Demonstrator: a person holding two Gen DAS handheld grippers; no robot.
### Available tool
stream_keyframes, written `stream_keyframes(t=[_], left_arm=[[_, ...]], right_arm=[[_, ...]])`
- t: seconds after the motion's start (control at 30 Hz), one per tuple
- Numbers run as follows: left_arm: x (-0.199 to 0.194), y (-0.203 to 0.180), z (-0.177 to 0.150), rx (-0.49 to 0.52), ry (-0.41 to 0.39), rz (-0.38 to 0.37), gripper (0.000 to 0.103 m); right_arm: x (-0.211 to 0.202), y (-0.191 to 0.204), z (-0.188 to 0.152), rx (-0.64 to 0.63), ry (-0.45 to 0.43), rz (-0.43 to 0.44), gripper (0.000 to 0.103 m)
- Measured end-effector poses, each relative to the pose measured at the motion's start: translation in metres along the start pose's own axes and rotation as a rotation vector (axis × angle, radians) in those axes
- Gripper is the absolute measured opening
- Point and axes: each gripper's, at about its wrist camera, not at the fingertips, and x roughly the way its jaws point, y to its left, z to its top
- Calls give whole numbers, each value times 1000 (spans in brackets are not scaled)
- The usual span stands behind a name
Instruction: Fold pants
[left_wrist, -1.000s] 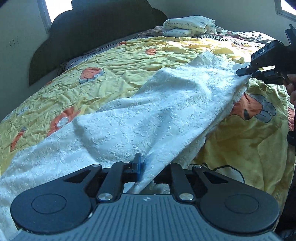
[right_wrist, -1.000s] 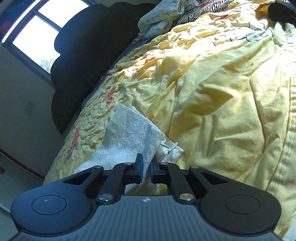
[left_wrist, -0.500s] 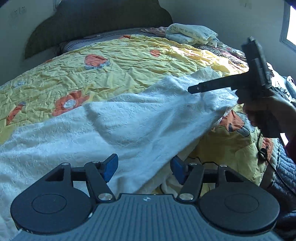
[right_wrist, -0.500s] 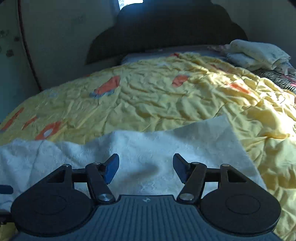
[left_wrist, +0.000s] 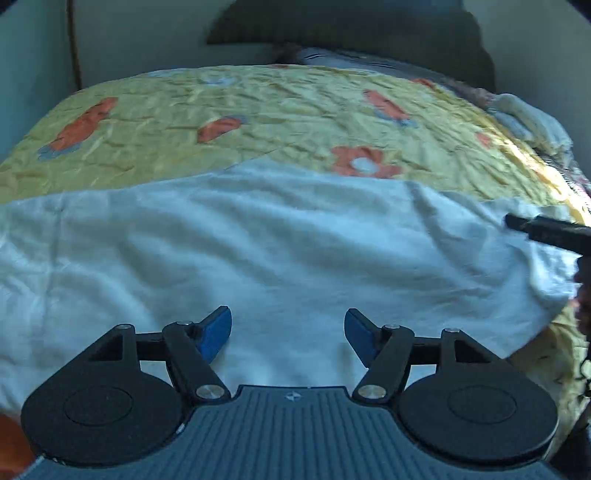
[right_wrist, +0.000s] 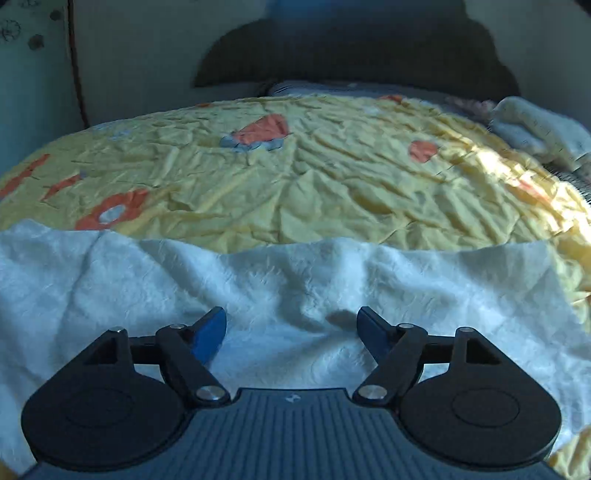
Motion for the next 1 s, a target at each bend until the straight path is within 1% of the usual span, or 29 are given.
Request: stream_keyframes(t=[0.03,0.07,0.13,0.17,0.2,0.27,0.3,0.33,0.4,0.43,0.5,0.53,0.57,0.6,0.67,0.77,0.83,0.93,0.97,1.0], left_arm=[[-6,12,-4,-21,-12,22,70],[-16,29,-9,-67,-31,42,71],[-37,63,-18,-171,-74,75,72],[-47,80,-22,-232,-88,106,72],[-57,97,-27,-299,-101,142,72],[-75,133,-39,-436,-120,199,72],[-81,150,-45,-505,-122,215,71],[-86,167,-51,-575,-118,222,70],[-93,193,-61,-691,-106,205,68],[-95,204,-65,-741,-109,185,68],[-98,217,-70,-800,-113,141,68],[-99,220,-71,-822,-116,114,68],[-99,222,-71,-836,-118,88,68],[-98,223,-71,-844,-116,62,67],[-94,226,-73,-872,-115,28,65],[-87,228,-75,-914,-122,-7,65],[-86,230,-76,-943,-137,-35,64],[-84,229,-72,-939,-141,-65,64],[-79,231,-70,-954,-139,-70,64],[-76,232,-70,-960,-144,-81,64]], right_arm=[[-9,10,4,5,-36,56,79],[-17,23,8,8,-58,153,79],[-26,59,16,-15,-59,390,79],[-30,83,18,-59,-52,493,78],[-34,115,18,-137,-50,582,77],[-47,179,10,-307,-81,690,77],[-54,209,3,-400,-98,728,77],[-61,232,-3,-474,-118,751,77],[-80,283,-23,-650,-195,813,76],[-90,306,-33,-737,-236,831,76],[-104,340,-50,-867,-312,827,67],[-109,354,-58,-923,-337,828,66],[-111,364,-63,-957,-348,828,61],[-110,372,-67,-982,-349,820,55],[-105,385,-74,-1033,-340,783,47],[-98,392,-82,-1079,-344,731,43],[-100,392,-87,-1103,-373,698,42],[-103,394,-94,-1134,-418,671,42],[-103,396,-96,-1146,-429,671,39],[-101,398,-96,-1149,-429,678,32]])
